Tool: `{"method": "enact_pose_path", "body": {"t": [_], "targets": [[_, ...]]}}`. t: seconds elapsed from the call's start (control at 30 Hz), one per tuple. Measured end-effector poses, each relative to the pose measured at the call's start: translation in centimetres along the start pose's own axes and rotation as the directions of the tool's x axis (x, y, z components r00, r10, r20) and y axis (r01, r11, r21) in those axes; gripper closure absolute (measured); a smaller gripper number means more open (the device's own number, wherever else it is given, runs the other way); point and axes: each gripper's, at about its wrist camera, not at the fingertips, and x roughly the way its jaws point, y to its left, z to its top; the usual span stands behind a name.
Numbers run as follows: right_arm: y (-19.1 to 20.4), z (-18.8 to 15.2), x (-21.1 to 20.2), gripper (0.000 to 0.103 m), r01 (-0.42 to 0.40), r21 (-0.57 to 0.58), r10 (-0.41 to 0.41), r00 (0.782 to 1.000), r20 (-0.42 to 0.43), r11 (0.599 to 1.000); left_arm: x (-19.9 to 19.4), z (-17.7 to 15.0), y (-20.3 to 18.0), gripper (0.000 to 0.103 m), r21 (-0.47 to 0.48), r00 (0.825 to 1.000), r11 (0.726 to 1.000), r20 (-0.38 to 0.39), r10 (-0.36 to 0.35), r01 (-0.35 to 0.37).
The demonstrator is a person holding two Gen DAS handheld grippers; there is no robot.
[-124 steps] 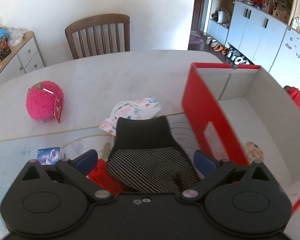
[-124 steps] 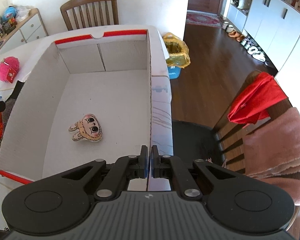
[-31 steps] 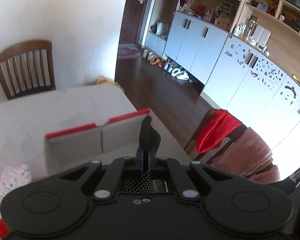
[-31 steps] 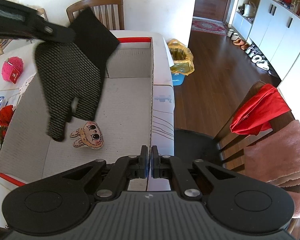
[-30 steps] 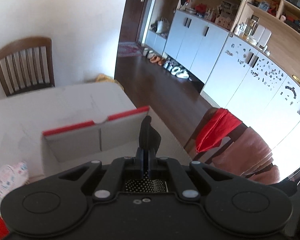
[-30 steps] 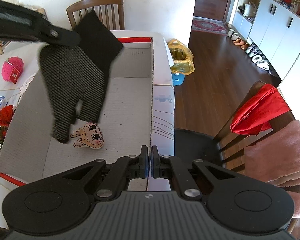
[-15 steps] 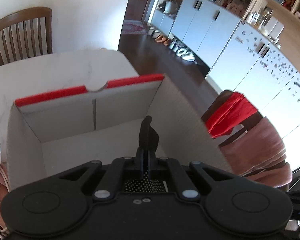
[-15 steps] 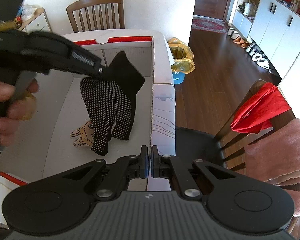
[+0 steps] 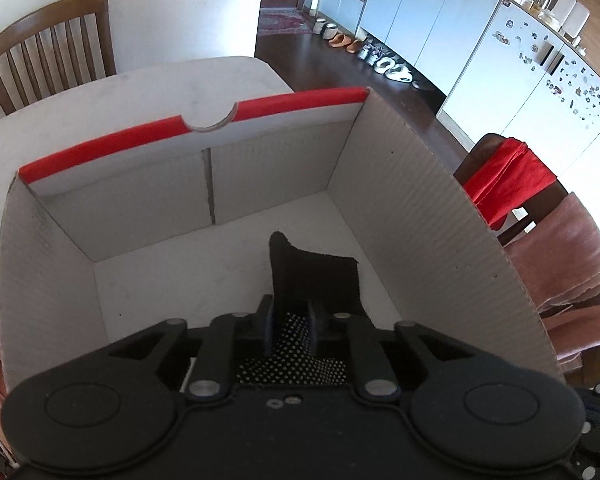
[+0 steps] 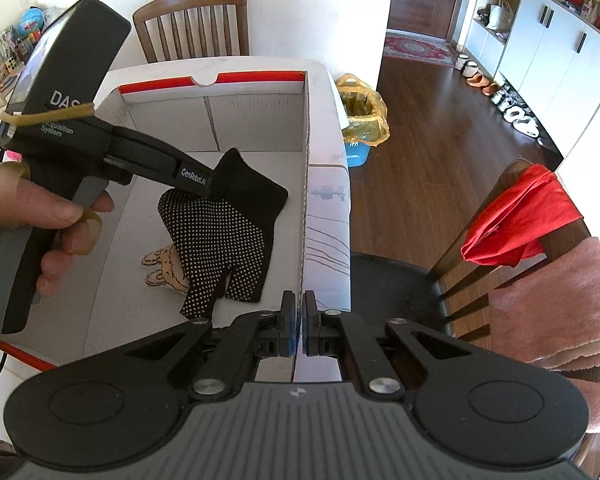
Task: Organize objects
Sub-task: 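Carry the black dotted glove into the box and open the left gripper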
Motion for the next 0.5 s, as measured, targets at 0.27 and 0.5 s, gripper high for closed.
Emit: {"method": "enact_pose_path", "body": {"t": [0.27, 0.5], "targets": [[0.0, 0.0, 0.0, 0.101, 0.000, 0.005, 0.000, 1.000, -0.001, 1.000, -1.1, -0.1, 0.1, 0.071, 0.002, 1.000, 1.000, 0.016, -0.004, 0.004], [0.1, -0.1, 0.0, 0.101, 0.002, 0.006, -0.002, 1.000, 0.001, 1.000, -3.6, -0.6, 0.2, 0.071, -0.009, 0.999, 1.000, 0.048, -0.010, 0.011]]}}
